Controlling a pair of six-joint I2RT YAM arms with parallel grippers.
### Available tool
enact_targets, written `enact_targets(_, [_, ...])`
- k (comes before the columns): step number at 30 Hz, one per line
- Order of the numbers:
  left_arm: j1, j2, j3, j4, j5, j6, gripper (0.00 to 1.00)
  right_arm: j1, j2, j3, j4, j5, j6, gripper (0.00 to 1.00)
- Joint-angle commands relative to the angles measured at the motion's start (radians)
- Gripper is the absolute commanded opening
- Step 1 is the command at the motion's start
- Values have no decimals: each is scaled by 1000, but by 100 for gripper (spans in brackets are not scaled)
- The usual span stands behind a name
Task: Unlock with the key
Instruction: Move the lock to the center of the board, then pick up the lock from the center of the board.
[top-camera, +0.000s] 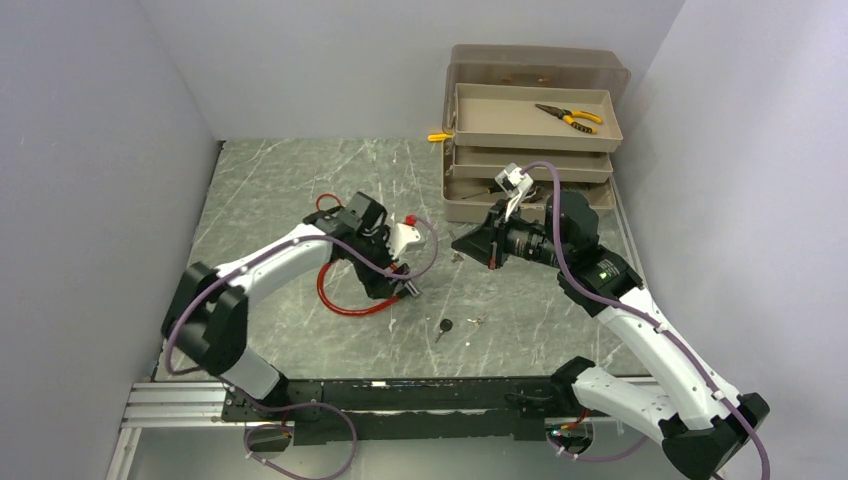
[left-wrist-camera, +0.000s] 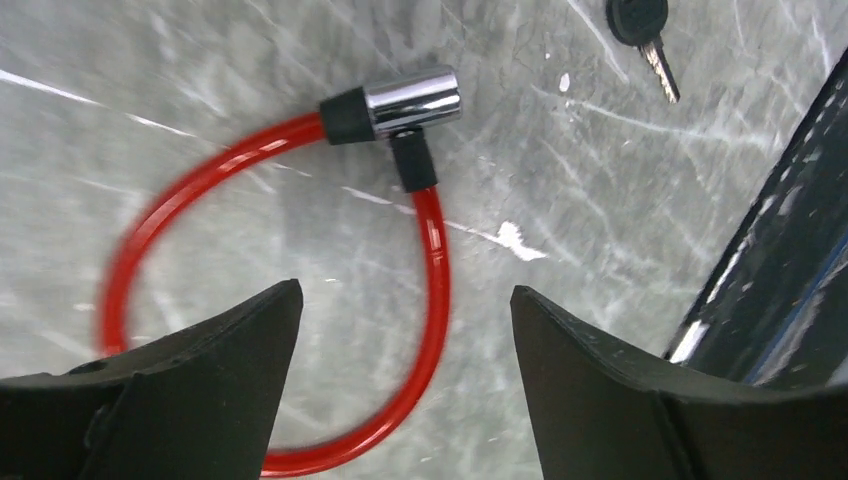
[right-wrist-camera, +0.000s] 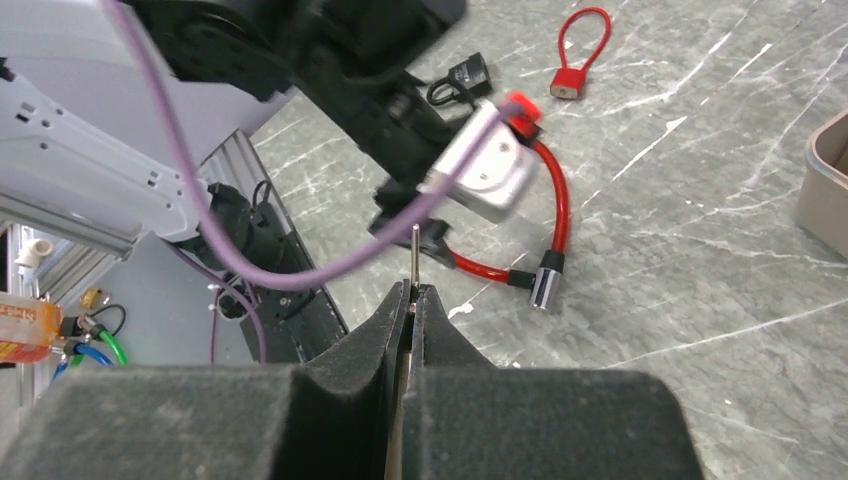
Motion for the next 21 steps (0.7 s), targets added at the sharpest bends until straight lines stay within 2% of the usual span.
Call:
enact_targets(1, [41, -172, 26, -17, 90, 400, 87, -14, -24, -5, 37, -4, 8, 0])
enact_targets(4, [43, -211, -32, 76, 97, 657, 92, -19, -25, -7, 45, -6, 12, 0])
enact_targets(8, [43, -147, -29, 130, 128, 877, 92, -24, -28, 7, 40, -7, 9, 0])
enact_targets(14, [53, 58, 77, 130, 160, 997, 87, -31, -46, 10, 44, -5, 23, 0])
enact_targets(21, [50, 208, 144, 25, 189, 1140, 73, -35, -50, 54, 2, 4, 6, 0])
